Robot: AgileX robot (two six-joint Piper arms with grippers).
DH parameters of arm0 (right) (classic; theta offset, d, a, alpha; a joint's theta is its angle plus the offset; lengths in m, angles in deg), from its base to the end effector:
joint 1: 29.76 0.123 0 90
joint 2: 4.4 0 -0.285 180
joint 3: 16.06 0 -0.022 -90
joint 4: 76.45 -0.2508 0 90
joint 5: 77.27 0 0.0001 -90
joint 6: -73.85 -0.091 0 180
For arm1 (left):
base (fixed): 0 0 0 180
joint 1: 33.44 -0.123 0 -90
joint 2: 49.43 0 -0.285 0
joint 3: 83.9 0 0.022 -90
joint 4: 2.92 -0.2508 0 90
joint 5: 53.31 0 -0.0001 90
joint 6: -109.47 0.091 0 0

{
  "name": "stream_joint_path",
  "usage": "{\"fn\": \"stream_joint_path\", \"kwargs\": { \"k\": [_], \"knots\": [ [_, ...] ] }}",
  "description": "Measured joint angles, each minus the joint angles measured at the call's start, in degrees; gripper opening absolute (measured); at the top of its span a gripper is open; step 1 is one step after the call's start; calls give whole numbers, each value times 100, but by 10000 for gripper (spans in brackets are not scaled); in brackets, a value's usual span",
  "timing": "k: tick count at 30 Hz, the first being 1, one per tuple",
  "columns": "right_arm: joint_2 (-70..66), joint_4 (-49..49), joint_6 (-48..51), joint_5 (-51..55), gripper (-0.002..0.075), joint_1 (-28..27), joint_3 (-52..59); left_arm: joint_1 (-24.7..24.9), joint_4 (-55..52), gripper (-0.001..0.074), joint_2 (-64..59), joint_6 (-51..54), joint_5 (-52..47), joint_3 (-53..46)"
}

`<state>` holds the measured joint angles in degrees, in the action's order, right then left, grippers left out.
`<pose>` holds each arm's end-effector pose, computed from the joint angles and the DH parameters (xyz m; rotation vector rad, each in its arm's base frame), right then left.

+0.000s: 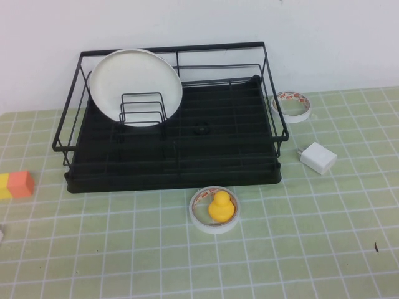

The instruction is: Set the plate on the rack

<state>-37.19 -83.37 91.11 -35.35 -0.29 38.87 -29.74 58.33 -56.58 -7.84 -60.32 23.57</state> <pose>0.0662 0.0458 0.2516 -0.8453 2.1054 0.2522 0.0491 -0.0130 0.2359 0.1549 1.4430 -0.1074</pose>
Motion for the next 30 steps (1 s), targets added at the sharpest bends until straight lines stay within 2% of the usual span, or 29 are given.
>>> {"fn": "stream_joint_path", "kwargs": {
  "k": [14, 17, 21, 23, 26, 30],
  "knots": [
    [0, -54, 0, -12, 0, 0, 0, -4, 78, -1, 12, -155, 315, -170],
    [0, -54, 0, -12, 0, 0, 0, -4, -1234, -1, 12, -1780, 410, -456],
    [0, -63, 0, -12, 0, 0, 0, -4, -4345, -1, 12, -6032, 170, -581],
    [0, -63, 0, -12, 0, 0, 0, -4, -5442, -1, 22, -7321, -220, -581],
    [0, -75, 0, -12, 0, 0, 0, 9, -5951, -1, 22, -7847, -870, -581],
    [0, -86, 0, -22, 0, 0, 0, 36, -5802, -1, 22, -7118, -1087, -570]
  ]
}}
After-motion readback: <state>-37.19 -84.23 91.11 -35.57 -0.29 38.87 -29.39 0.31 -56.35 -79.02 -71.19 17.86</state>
